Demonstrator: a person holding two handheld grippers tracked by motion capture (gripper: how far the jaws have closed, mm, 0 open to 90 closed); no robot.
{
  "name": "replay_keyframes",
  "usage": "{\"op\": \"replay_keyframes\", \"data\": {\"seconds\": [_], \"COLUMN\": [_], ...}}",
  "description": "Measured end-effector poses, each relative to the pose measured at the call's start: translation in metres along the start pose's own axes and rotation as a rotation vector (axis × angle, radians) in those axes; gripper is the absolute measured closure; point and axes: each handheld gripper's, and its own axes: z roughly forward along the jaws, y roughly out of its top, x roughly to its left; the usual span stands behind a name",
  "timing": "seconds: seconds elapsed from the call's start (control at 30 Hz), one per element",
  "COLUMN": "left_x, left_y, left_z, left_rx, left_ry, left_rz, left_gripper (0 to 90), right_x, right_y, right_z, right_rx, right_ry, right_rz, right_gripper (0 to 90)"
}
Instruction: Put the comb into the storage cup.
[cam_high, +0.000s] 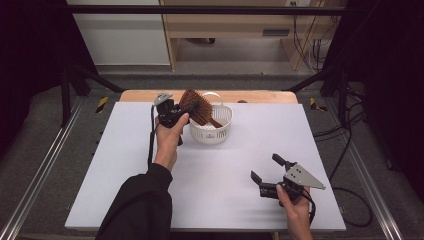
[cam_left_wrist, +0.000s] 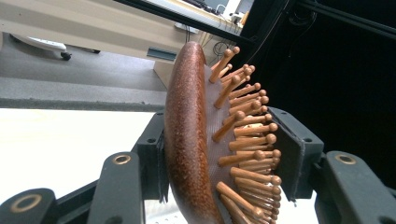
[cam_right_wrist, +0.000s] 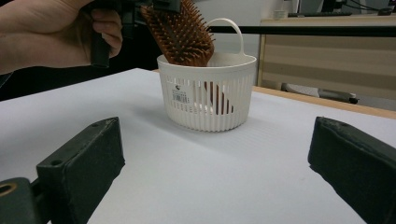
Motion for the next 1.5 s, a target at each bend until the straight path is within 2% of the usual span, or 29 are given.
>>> {"op": "replay_keyframes", "data": {"seconds": [0.8,1.5], "left_x": [0.015,0.022], "left_y": [-0.004,-0.006], "left_z": [-0.004,-0.004], "left_rx": [0.003,0.0], "left_ry": [0.027,0.031], "left_rz": [-0.026,-0.055], "left_gripper": [43.1,43.0], "right_x": [0.0,0.001], "right_y": [0.0,-0.001], "right_z": [0.001,0.002], "right_rx": [0.002,0.006], "right_ry": [0.003,0.01], "right_rz": [0.001,-0.001], "right_gripper": [3.7,3.7]}}
